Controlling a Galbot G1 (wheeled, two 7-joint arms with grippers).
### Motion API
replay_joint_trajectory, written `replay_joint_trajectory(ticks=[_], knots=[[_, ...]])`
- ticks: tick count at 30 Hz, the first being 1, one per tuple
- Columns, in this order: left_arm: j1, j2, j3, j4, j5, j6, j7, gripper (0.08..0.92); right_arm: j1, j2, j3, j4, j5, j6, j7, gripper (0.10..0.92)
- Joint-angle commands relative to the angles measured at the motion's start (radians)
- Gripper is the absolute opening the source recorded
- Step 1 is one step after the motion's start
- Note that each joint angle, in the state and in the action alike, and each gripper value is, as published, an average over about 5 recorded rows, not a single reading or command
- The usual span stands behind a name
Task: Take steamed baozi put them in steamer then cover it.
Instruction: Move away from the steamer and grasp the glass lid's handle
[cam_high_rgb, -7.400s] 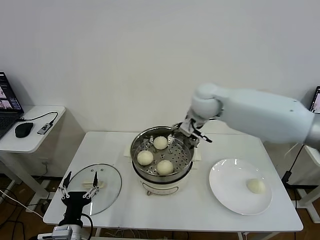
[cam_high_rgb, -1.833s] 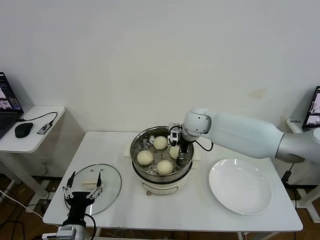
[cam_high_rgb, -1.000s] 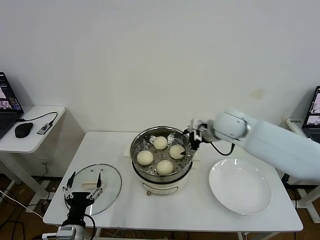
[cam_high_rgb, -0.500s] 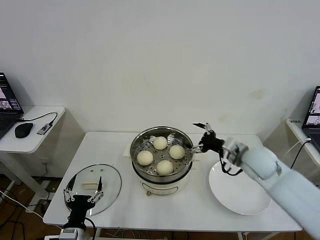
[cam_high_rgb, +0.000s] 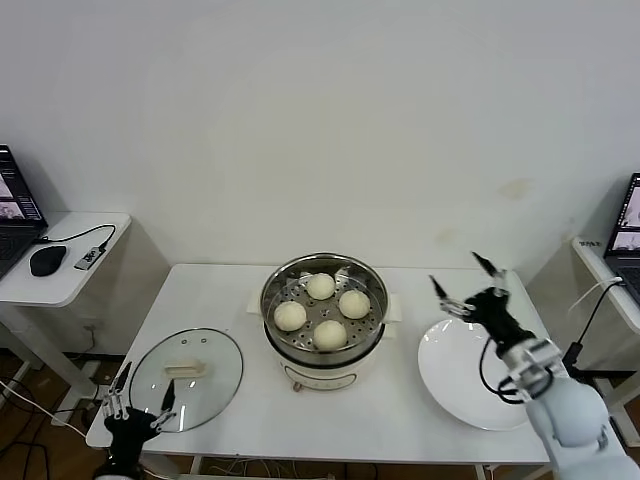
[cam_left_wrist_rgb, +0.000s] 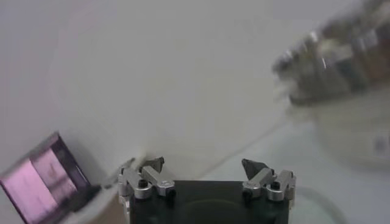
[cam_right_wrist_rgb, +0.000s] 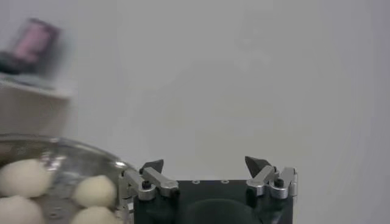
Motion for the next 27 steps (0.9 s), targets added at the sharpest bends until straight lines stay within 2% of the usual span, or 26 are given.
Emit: replay_joint_trajectory(ticks=[1,6,15,27], knots=[[-0.001,0.064,-0.111,0.121,0.542,-0.042,0.003,0.823,-0.219,0.251,0.334,0.045,-0.044,0.038,0.041,0.823],[-0.102,0.104,-0.073,0.217,0.634,-0.049,0.011,0.823,-0.222,0.262,0.353,0.024,-0.05,0.042,0.049,0.823],[-0.209,0.14,0.02,0.308,0.656,-0.03,0.042,0.823,-0.21,0.314,0.32,0.0,-0.088,0.067,0.062,0.823],[-0.282,0.149,0.124,0.341,0.627,-0.032,0.052,0.823,-0.241,0.334,0.335,0.003,-0.107,0.084,0.066,0.823]])
